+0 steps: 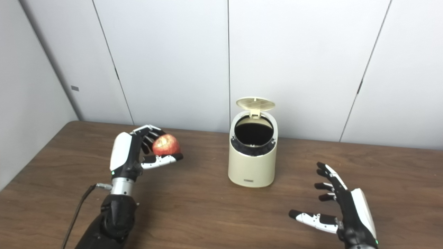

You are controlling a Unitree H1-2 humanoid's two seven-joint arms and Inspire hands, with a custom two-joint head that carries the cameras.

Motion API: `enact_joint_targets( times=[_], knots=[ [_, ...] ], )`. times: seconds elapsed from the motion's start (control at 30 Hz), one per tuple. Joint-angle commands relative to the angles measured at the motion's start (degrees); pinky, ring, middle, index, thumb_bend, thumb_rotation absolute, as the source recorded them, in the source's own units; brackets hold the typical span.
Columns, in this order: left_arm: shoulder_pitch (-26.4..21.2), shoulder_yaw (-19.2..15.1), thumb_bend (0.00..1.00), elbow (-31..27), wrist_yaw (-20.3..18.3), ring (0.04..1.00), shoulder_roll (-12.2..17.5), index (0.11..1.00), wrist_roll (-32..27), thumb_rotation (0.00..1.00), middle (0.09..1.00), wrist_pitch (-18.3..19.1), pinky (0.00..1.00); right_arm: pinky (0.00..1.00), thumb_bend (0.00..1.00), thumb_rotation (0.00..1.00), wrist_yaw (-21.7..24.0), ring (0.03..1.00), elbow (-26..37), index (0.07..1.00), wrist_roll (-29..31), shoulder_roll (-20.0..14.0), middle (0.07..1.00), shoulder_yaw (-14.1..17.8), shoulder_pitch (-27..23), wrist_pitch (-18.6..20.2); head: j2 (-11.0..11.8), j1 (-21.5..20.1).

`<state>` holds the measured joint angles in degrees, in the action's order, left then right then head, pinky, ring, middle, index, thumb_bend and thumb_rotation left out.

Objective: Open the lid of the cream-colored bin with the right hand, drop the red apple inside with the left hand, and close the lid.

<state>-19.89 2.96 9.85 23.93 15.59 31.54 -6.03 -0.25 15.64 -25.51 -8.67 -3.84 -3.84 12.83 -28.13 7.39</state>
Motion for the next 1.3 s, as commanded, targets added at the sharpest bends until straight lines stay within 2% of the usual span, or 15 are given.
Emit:
enact_joint_targets(
  times=[0.0,0.13,0.27,0.4,0.63,0.8,1.27],
  knots=[
    [-3.06,-0.24,0.52,-4.54,0.13,0.376,0.35,0.508,1.01,0.0,0.439,-2.19,0.32,0.6,0.81,0.2,-1.57,0.722,0.7,0.872,-1.07,0.03,0.844,-0.19,-1.6,-2.74,0.27,-0.47],
    [-3.74,0.18,0.52,-8.54,-0.96,0.372,-0.53,0.499,1.54,0.0,0.457,-1.92,0.31,0.58,0.81,0.22,-2.21,0.716,-0.66,0.87,-1.44,0.15,0.834,-0.57,-1.7,-3.74,1.73,-1.37],
    [-4.86,0.76,0.53,-11.81,-2.04,0.354,-2.32,0.481,1.91,0.0,0.478,-2.45,0.27,0.58,0.8,0.2,-2.57,0.728,-1.47,0.873,-1.43,0.29,0.837,-0.85,-1.69,-4.47,2.09,-1.9],
    [-6.07,1.69,0.53,-13.29,-3.22,0.366,-4.24,0.473,3.19,0.0,0.489,-1.86,0.28,0.59,0.79,0.19,-2.62,0.738,-1.74,0.879,-1.66,0.33,0.843,-1.35,-1.75,-4.27,2.69,-3.22],
    [-9.3,3.1,0.53,-9.86,-3.45,0.331,-7.14,0.482,5.1,0.0,0.474,-2.63,0.24,0.55,0.79,0.23,-3.05,0.719,-1.76,0.876,-2.48,0.89,0.837,-2.24,-1.82,-3.87,3.65,-4.63],
    [-11.12,4.19,0.53,-6.13,-3.2,0.326,-9.04,0.487,4.69,0.0,0.464,-3.85,0.23,0.57,0.79,0.22,-3.55,0.727,-2.64,0.877,-2.65,1.26,0.845,-2.38,-2.0,-4.75,3.95,-5.14],
    [-12.52,5.74,0.53,0.09,-0.69,0.338,-11.63,0.492,5.48,0.0,0.459,-7.06,0.24,0.55,0.79,0.21,-3.29,0.69,-0.74,0.87,-4.3,1.91,0.811,-3.56,-1.52,-3.98,4.04,-6.85]
  ],
)
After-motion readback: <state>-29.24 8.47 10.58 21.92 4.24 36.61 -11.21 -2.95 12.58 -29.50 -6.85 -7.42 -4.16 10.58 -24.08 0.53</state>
